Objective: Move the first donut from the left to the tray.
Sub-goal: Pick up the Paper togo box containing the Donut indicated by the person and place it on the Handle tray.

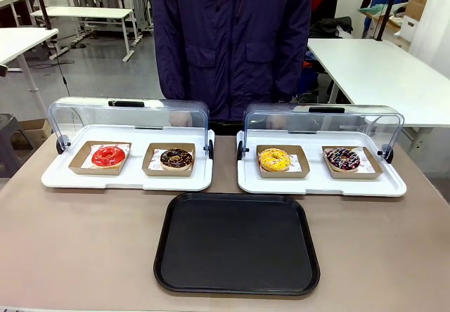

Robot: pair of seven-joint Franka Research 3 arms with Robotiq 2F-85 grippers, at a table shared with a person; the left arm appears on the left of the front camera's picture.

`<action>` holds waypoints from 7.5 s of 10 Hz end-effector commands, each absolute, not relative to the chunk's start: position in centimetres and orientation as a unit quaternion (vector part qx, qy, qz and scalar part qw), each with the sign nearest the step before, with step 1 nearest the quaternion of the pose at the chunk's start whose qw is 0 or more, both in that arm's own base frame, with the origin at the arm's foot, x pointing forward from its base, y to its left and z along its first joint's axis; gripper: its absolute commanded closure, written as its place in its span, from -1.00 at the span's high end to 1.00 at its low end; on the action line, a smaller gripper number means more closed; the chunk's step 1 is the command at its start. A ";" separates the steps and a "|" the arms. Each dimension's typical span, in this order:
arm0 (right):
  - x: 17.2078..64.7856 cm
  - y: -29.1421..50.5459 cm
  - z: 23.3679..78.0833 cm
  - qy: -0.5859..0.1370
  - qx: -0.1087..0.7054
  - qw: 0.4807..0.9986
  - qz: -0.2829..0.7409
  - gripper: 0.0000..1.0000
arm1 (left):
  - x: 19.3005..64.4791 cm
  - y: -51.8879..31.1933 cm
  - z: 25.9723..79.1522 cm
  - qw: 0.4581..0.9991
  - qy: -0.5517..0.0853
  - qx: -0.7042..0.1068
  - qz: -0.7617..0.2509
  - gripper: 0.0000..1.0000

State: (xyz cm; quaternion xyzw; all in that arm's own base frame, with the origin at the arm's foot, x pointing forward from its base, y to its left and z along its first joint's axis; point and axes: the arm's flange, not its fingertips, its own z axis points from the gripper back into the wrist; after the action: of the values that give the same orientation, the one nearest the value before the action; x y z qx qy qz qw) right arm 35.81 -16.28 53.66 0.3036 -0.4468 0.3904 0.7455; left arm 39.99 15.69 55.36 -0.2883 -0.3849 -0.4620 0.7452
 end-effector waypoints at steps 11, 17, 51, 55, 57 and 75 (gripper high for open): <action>36.0 -16.3 53.7 -0.457 0.303 0.737 0.395 1.00 | 40.0 15.7 55.4 0.740 -0.389 -0.293 -0.464 1.00; 36.0 -16.3 53.7 -0.457 0.303 0.737 0.395 1.00 | 40.0 15.7 55.4 0.740 -0.389 -0.293 -0.464 1.00; 36.0 -16.3 53.7 -0.457 0.303 0.737 0.395 1.00 | 45.9 4.2 38.6 0.683 -0.143 -0.028 -0.716 1.00; 36.0 -16.3 53.7 -0.457 0.303 0.737 0.395 1.00 | 49.9 3.1 36.1 0.695 -0.111 -0.004 -0.710 1.00; 36.0 -16.3 53.7 -0.457 0.303 0.737 0.395 1.00 | 51.5 3.1 34.8 0.700 -0.102 0.027 -0.706 1.00; 36.0 -16.3 53.7 -0.457 0.303 0.737 0.395 1.00 | 53.4 3.4 31.8 0.700 -0.072 -0.012 -0.710 -1.00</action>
State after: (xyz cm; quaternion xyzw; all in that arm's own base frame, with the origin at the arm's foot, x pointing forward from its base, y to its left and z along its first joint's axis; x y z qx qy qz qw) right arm 35.85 -16.38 53.68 0.3035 -0.4460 0.3900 0.7462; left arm 52.95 3.28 31.85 0.0067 -0.0723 -0.7142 0.6962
